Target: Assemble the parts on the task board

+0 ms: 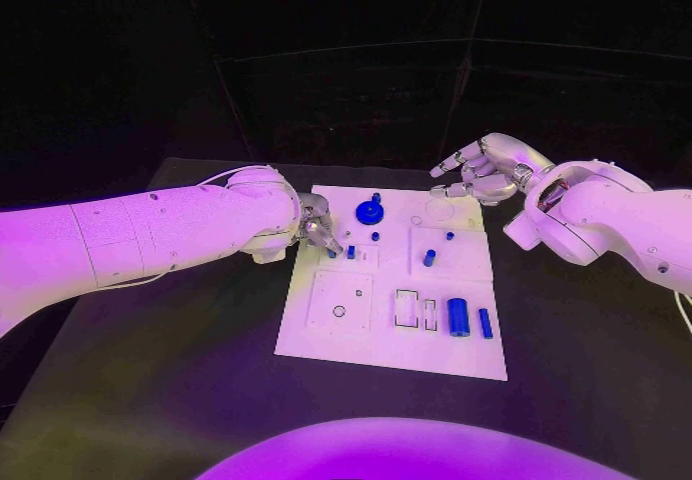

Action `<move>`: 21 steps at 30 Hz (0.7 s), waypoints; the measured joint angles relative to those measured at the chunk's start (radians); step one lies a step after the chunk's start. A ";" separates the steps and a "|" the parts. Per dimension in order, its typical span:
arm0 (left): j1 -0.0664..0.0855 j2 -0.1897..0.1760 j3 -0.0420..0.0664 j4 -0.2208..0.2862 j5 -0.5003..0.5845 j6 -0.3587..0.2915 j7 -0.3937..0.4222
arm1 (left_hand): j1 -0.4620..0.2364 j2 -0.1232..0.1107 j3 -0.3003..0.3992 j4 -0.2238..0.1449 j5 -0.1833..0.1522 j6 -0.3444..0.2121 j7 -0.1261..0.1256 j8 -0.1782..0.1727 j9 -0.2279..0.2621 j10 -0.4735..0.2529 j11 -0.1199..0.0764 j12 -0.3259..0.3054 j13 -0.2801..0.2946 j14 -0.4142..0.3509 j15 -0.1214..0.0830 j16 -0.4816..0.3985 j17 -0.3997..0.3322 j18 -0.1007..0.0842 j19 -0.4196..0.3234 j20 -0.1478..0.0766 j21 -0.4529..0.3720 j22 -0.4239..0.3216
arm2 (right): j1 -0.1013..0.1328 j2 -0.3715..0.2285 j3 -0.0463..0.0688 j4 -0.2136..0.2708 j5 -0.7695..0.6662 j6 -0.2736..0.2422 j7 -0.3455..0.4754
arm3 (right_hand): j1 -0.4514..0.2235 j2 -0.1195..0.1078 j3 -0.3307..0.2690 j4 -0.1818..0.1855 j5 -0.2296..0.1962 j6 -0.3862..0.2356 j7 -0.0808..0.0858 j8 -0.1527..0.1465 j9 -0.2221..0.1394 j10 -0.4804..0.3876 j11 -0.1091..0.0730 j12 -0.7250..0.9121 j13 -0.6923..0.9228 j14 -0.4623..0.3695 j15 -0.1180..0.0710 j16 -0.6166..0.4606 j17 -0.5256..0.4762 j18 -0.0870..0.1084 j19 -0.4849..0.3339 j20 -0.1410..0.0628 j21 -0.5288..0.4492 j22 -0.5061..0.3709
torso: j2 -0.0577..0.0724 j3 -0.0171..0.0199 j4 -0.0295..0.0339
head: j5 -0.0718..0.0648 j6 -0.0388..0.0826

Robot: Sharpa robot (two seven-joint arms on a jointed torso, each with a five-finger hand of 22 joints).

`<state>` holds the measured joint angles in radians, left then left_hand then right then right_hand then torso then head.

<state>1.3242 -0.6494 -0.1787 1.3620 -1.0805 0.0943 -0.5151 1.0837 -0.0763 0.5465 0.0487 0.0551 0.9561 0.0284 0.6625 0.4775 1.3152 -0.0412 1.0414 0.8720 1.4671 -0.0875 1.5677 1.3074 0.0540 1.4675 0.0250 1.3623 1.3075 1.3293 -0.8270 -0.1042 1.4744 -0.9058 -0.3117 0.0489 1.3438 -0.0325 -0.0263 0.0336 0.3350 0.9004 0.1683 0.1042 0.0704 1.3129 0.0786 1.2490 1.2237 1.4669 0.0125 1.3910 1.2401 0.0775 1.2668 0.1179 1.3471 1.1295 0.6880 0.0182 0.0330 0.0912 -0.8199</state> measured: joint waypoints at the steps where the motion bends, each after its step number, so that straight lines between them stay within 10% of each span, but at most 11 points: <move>1: 0.000 0.001 0.000 -0.002 0.000 0.001 0.000 | -0.001 0.000 -0.006 0.001 0.000 0.000 0.000 0.000 -0.001 0.000 0.000 0.000 0.000 0.000 0.000 0.000 0.000 0.000 0.000 0.000 0.000 0.000 | 0.000 0.000 0.000 0.000 0.000 0.000 0.000 | 0.000 0.000 0.000 0.000 0.000 0.000 0.000 0.000 0.000 0.000 0.000 0.000 0.000 0.000 0.000 0.000 0.000 0.000 0.000 0.000 0.000 0.000 | 0.000 0.0000 0.0001 | 0.000 0.000; 21: 0.001 0.014 0.001 -0.030 0.002 0.015 0.002 | -0.037 -0.009 -0.079 0.035 0.000 0.015 0.000 -0.004 -0.015 0.002 0.002 0.004 0.003 0.000 0.000 0.000 0.000 0.000 0.000 0.000 0.009 0.000 | 0.000 -0.002 0.000 0.003 0.000 0.000 0.000 | -0.004 0.004 -0.003 0.003 0.000 0.000 0.000 0.000 0.000 0.000 0.000 0.000 0.000 0.000 0.000 0.000 -0.001 0.000 0.000 0.000 0.000 0.000 | 0.000 -0.0003 0.0012 | -0.002 -0.001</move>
<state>1.3250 -0.6356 -0.1777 1.3316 -1.0784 0.1091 -0.5128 1.0466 -0.0850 0.4676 0.0833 0.0552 0.9706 0.0286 0.6587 0.4624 1.3177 -0.0389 1.0457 0.8751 1.4670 -0.0874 1.5677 1.3074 0.0540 1.4675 0.0250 1.3711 1.3075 1.3293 -0.8290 -0.1042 1.4778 -0.9061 -0.3118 0.0485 1.3396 -0.0283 -0.0293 0.0367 0.3350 0.9004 0.1683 0.1043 0.0704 1.3129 0.0787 1.2490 1.2239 1.4669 0.0125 1.3910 1.2393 0.0775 1.2668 0.1179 1.3471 1.1297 0.6878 0.0179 0.0341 0.0893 -0.8207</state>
